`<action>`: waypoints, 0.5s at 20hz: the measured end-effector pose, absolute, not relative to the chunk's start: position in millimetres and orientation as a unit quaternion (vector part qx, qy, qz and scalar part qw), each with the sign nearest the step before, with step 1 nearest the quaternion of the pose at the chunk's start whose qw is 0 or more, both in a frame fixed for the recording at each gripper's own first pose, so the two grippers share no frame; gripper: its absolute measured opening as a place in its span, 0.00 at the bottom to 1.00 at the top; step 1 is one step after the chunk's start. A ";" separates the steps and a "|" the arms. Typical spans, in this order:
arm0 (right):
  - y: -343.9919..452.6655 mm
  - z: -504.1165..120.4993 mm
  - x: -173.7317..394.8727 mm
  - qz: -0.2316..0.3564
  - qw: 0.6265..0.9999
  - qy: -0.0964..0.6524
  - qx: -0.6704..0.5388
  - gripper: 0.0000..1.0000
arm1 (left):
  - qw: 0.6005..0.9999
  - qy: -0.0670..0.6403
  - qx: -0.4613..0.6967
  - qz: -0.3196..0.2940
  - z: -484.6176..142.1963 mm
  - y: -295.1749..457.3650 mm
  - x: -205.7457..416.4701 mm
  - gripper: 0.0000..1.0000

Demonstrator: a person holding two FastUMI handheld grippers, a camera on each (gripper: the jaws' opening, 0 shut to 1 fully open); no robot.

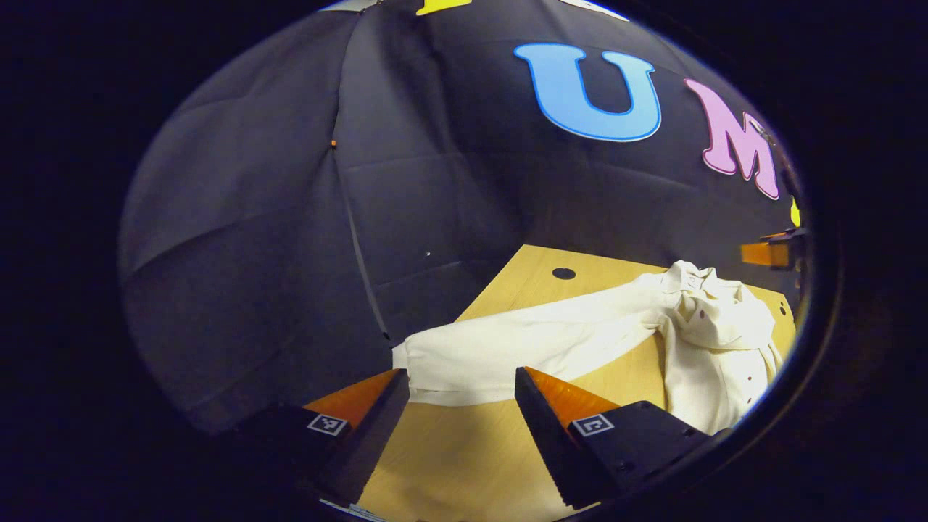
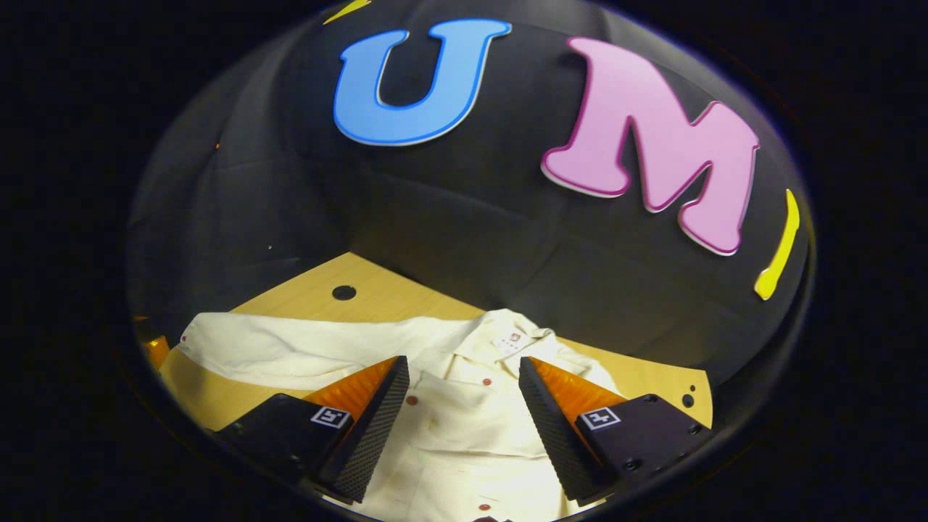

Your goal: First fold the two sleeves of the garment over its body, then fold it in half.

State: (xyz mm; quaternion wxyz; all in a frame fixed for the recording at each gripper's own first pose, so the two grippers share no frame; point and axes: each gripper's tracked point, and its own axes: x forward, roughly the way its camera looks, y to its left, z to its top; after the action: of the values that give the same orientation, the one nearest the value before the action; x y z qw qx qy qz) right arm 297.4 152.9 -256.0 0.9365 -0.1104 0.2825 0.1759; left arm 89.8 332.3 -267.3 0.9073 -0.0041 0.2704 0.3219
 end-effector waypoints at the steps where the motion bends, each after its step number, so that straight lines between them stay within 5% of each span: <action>1: 139.1 -242.9 292.7 0.167 0.941 0.276 -0.105 0.98 | 0.902 0.280 -0.009 0.329 -279.4 345.2 94.0 0.96; 10: 8.4 -177.9 271.8 0.079 0.962 0.230 -0.124 0.97 | 0.865 0.355 -0.033 0.354 -348.2 404.0 114.0 0.95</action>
State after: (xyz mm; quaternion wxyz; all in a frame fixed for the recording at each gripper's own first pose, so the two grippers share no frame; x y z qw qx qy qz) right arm 271.8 8.4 -177.9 0.9620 -0.1237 0.2301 0.0793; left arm 114.0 404.0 -348.2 0.8648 -0.0331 0.3546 0.3541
